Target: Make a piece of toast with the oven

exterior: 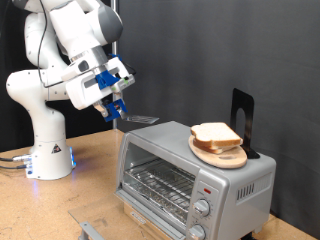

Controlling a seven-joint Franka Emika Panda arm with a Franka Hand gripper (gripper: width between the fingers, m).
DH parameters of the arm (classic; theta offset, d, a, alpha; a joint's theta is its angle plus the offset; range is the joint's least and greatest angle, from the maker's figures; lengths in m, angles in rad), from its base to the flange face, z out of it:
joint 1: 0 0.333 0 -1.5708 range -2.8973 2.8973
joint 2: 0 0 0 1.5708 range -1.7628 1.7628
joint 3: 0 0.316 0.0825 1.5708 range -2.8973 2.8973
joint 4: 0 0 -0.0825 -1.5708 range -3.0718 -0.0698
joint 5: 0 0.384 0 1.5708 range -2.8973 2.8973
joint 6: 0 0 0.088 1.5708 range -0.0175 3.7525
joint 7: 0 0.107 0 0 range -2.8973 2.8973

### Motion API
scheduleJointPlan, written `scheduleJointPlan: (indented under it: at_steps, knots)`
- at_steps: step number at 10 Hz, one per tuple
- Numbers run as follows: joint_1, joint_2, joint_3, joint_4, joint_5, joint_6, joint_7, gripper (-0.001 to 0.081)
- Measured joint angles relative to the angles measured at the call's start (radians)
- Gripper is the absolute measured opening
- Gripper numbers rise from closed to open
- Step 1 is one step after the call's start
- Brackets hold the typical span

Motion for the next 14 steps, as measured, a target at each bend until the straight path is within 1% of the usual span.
scheduleJointPlan:
  at_steps: [2,4,5,7,10,12,14]
  knots:
    - [0.001,0.047,-0.003,0.024,0.014,0.021,-0.030,0.0490]
    - [0.003,0.047,0.000,0.021,0.012,0.017,-0.030,0.0490]
    - [0.003,0.048,0.012,0.023,0.004,0.016,-0.029,0.0490]
    - [0.001,0.072,0.061,0.040,-0.017,0.027,-0.005,0.0490]
    - [-0.001,0.155,0.127,0.080,-0.021,0.095,0.042,0.0490]
    - [-0.001,0.202,0.153,0.102,-0.021,0.133,0.063,0.0490]
    - [-0.001,0.236,0.164,0.119,-0.021,0.148,0.063,0.0490]
